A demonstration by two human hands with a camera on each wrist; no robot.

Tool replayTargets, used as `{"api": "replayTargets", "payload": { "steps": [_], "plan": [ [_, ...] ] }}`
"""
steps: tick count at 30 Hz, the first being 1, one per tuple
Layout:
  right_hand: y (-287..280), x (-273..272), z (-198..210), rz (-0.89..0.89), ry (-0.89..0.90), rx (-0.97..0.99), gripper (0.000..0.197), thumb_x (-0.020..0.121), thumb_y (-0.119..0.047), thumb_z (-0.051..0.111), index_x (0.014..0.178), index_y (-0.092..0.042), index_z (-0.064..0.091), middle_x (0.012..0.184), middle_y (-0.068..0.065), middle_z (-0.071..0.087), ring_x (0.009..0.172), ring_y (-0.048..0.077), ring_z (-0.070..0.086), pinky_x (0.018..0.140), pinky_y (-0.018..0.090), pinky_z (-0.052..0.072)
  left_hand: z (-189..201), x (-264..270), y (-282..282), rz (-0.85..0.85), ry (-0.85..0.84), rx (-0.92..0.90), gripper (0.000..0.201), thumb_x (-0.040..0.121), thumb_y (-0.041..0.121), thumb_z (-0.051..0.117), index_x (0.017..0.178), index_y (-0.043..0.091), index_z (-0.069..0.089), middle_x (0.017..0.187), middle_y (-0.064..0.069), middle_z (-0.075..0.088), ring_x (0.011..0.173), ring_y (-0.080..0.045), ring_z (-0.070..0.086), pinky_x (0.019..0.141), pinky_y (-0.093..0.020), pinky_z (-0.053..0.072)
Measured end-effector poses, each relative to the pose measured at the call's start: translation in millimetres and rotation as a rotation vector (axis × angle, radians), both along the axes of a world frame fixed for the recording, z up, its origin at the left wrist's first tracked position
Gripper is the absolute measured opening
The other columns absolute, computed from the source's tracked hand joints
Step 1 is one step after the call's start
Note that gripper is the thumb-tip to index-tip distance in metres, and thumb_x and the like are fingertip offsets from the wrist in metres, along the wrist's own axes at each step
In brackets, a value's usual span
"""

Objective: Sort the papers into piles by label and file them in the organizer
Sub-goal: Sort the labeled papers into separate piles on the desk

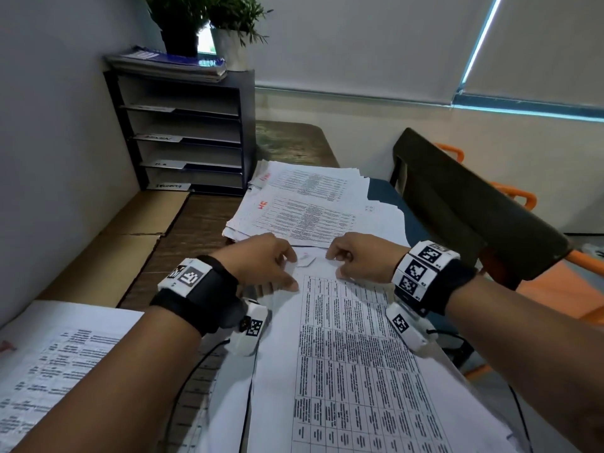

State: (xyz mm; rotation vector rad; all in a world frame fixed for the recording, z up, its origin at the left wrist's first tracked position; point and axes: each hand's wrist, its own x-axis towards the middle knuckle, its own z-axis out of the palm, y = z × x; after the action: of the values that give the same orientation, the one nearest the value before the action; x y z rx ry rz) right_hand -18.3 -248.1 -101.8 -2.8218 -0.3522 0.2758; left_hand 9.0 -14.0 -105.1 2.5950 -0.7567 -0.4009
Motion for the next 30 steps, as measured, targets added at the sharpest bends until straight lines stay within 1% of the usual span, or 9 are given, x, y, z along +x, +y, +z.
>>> {"api": "replayTargets", "payload": {
  "steps": [5, 8, 11, 13, 16, 19, 22, 25, 30],
  "plan": [
    [-0.6, -2.7, 8.2, 0.001, -0.026, 0.077, 0.01, 0.088, -0.011, 0.06, 0.088, -0.021, 0.059, 0.087, 0.0, 0.067, 0.08, 0.021, 0.063, 0.073, 0.037, 0.052, 1.6, -8.6, -3.6, 0.068, 0.132, -0.097, 0.077, 0.07, 0.035, 0.091, 0.13, 0.022, 0.045, 0.1, -0.003, 0.066, 0.079, -0.027, 0.072, 0.068, -0.048, 0.062],
    [1.2, -10.7, 14.1, 0.018, -0.11, 0.121, 0.009, 0.094, -0.017, 0.059, 0.088, -0.021, 0.055, 0.086, 0.0, 0.066, 0.079, 0.02, 0.06, 0.076, 0.038, 0.051, 4.9, -9.2, -2.6, 0.04, 0.18, -0.204, 0.053, 0.074, 0.029, 0.089, 0.11, 0.016, 0.052, 0.087, -0.015, 0.072, 0.063, -0.031, 0.073, 0.052, -0.044, 0.06],
    [3.0, -16.0, 24.0, 0.021, -0.244, 0.178, 0.007, 0.096, -0.019, 0.058, 0.089, -0.02, 0.056, 0.09, -0.002, 0.063, 0.086, 0.019, 0.058, 0.079, 0.038, 0.049, 10.3, -7.5, -2.5, 0.017, -0.036, -0.257, 0.03, 0.083, 0.033, 0.08, 0.088, 0.014, 0.057, 0.085, -0.007, 0.066, 0.07, -0.02, 0.065, 0.061, -0.032, 0.049],
    [-1.5, -16.3, 29.7, -0.013, -0.329, 0.251, 0.005, 0.095, -0.023, 0.06, 0.092, -0.022, 0.057, 0.096, -0.008, 0.061, 0.092, 0.015, 0.056, 0.08, 0.032, 0.045, 13.7, -6.1, -2.4, 0.026, -0.098, -0.373, 0.026, 0.09, 0.034, 0.073, 0.091, 0.011, 0.063, 0.089, -0.008, 0.064, 0.074, -0.018, 0.058, 0.065, -0.03, 0.041],
    [-19.5, -14.6, 33.7, -0.18, -0.454, 0.325, 0.041, 0.09, -0.036, 0.069, 0.126, -0.026, 0.052, 0.127, -0.011, 0.047, 0.12, 0.009, 0.043, 0.1, 0.028, 0.036, 15.2, -4.1, 0.6, 0.112, 0.048, -0.627, 0.037, 0.096, 0.039, 0.062, 0.114, 0.006, 0.06, 0.102, -0.018, 0.069, 0.079, -0.025, 0.064, 0.071, -0.035, 0.052],
    [-32.1, -20.2, 33.7, -0.403, -0.545, 0.461, 0.074, 0.084, -0.036, 0.076, 0.144, -0.02, 0.037, 0.146, 0.003, 0.036, 0.136, 0.017, 0.034, 0.112, 0.031, 0.029, 16.3, -6.5, 3.1, 0.212, 0.263, -1.011, 0.033, 0.103, 0.025, 0.053, 0.134, 0.016, 0.056, 0.12, -0.002, 0.072, 0.108, -0.017, 0.07, 0.094, -0.036, 0.055],
    [-30.5, -28.9, 19.1, -0.479, -0.3, 0.757, 0.077, 0.083, -0.032, 0.079, 0.145, -0.019, 0.036, 0.146, 0.006, 0.044, 0.131, 0.02, 0.048, 0.113, 0.043, 0.038, 17.6, -5.3, 4.3, 0.274, 0.31, -1.208, 0.034, 0.104, 0.013, 0.048, 0.138, 0.011, 0.053, 0.125, -0.008, 0.069, 0.113, -0.021, 0.067, 0.098, -0.037, 0.054],
    [-23.1, -35.5, -1.6, -0.357, 0.115, 1.135, 0.042, 0.093, -0.008, 0.065, 0.134, -0.007, 0.054, 0.126, 0.01, 0.068, 0.115, 0.027, 0.066, 0.107, 0.052, 0.045, 20.6, -2.2, 6.2, 0.399, 0.344, -1.276, 0.022, 0.104, 0.016, 0.05, 0.125, 0.013, 0.058, 0.118, -0.011, 0.071, 0.111, -0.029, 0.067, 0.1, -0.05, 0.052],
    [-16.1, -27.2, -16.1, -0.457, -0.012, 1.167, 0.034, 0.086, -0.017, 0.065, 0.12, -0.017, 0.065, 0.118, 0.002, 0.073, 0.11, 0.026, 0.069, 0.105, 0.055, 0.046, 10.9, 0.4, 26.7, 0.53, 0.377, -0.966, 0.039, 0.08, 0.038, 0.076, 0.113, 0.021, 0.063, 0.12, -0.005, 0.071, 0.114, -0.028, 0.065, 0.105, -0.054, 0.047]
  ]
}}
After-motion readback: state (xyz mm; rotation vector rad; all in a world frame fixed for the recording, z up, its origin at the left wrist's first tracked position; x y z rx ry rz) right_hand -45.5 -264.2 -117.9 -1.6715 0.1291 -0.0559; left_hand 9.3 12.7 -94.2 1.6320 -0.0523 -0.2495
